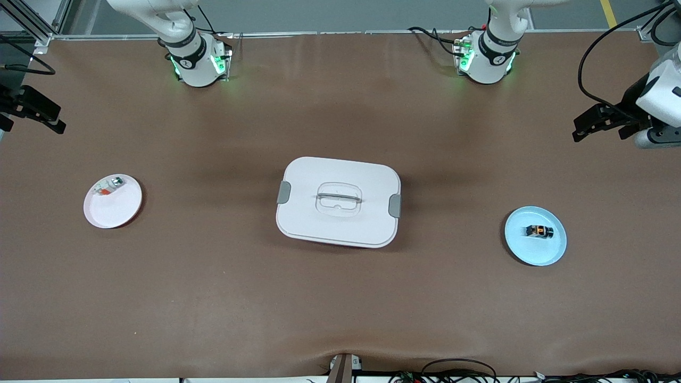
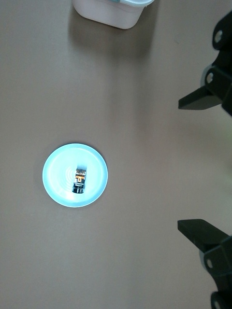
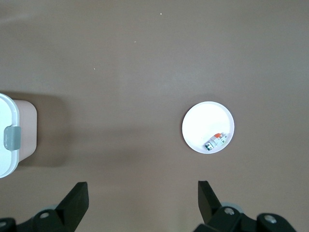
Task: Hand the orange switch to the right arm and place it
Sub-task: 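Move the left gripper toward the switch on the blue plate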
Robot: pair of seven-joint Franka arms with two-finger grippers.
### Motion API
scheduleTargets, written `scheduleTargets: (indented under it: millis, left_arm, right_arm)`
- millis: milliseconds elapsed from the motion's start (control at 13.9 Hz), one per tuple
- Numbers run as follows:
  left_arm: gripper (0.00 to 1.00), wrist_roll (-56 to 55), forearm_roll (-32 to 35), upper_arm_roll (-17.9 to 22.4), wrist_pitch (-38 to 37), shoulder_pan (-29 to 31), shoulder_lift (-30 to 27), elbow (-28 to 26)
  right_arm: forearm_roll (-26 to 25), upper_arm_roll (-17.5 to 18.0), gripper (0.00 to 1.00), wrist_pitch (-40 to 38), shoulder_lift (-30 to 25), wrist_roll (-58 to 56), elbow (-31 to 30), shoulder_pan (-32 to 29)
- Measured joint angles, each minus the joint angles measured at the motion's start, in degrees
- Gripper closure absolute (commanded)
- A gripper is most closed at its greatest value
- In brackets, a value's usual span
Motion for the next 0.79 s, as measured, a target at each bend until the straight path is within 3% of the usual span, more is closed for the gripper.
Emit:
scheduleTargets:
  millis: [794]
  left_arm:
    - [0.0, 2.0, 0.0, 0.3, 0.0, 0.4, 0.5, 0.0]
  right_arm:
    - [0.0, 0.0, 0.0, 0.0, 0.0, -0.1, 0.0, 0.0]
